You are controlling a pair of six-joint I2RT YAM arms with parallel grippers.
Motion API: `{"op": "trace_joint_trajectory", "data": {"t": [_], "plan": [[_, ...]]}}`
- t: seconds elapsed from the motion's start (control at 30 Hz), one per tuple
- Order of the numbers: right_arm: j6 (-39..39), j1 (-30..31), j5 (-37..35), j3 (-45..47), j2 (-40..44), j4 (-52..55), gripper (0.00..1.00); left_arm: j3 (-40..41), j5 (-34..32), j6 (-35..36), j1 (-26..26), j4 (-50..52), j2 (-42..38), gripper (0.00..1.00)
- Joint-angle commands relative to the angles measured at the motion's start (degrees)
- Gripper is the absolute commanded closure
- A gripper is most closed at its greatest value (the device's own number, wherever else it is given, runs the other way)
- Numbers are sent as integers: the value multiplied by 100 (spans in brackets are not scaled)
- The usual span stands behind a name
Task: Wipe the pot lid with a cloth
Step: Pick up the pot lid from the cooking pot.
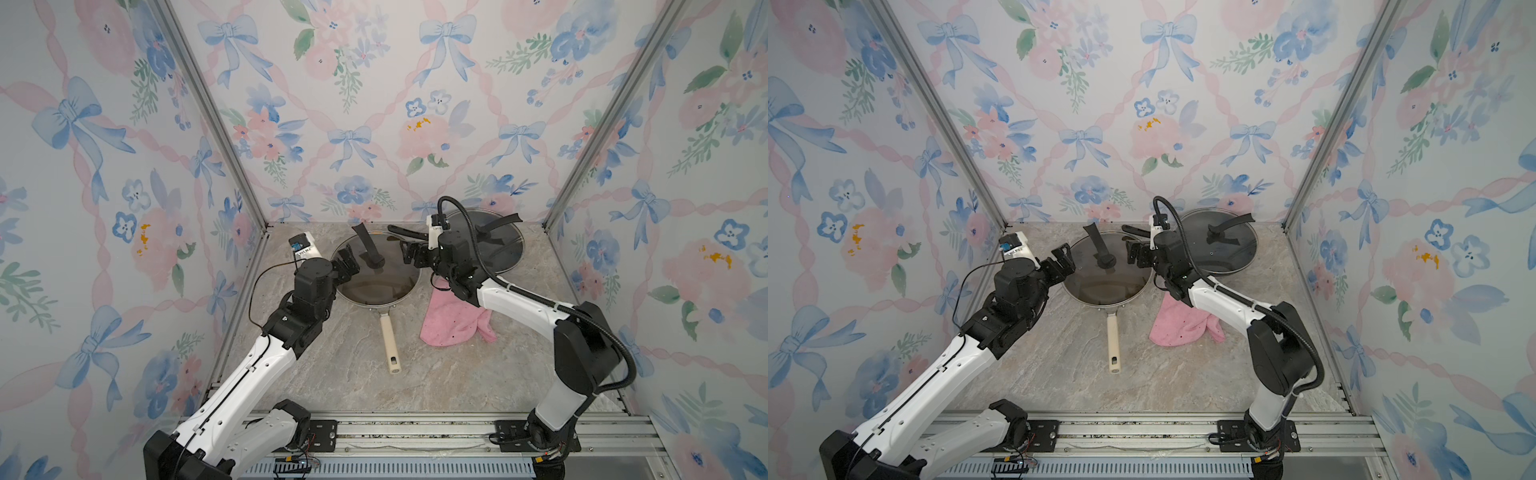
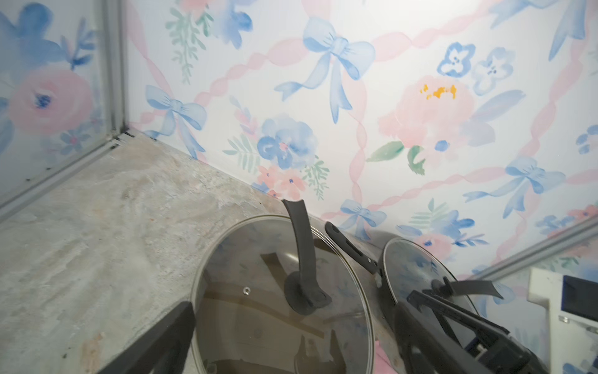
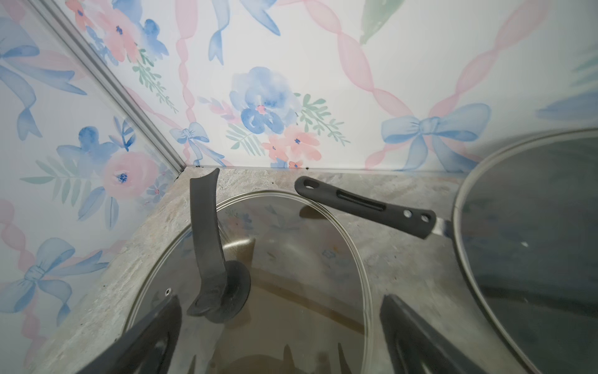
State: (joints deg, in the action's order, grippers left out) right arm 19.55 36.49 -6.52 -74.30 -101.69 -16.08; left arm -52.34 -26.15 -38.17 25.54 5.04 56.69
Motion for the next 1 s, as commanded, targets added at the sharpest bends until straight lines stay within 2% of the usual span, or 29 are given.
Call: {"op": "trace_joint_trajectory", "data": {"t": [0.0, 0.13, 0.23, 0.33, 0.5, 0.7, 0.97], "plan": [[-1129, 127, 497, -675, -748, -1174, 3, 264, 276, 57, -373, -150, -164, 2], [-1661, 313, 782, -1407, -1547, -1426, 3, 328, 119, 178, -444, 169, -327, 2], [-2028, 466, 913, -1962, -1998, -1145, 1, 439, 35, 170, -455, 244, -545, 2], [-2086, 521, 905, -2269, -2363, -1046, 0, 564, -92, 136, -462, 341, -813, 2], [-2093, 554, 696, -2588, -2811, -1060, 5, 767, -313, 19, -478, 441, -1274, 2], [-2205, 636, 372, -2621, -3074, -1148, 14, 892, -470, 14, -505, 460, -1542, 2], [-2135, 712, 99, -2123, -3101, -1682, 25, 822, -414, 96, -520, 486, -1400, 2]]}}
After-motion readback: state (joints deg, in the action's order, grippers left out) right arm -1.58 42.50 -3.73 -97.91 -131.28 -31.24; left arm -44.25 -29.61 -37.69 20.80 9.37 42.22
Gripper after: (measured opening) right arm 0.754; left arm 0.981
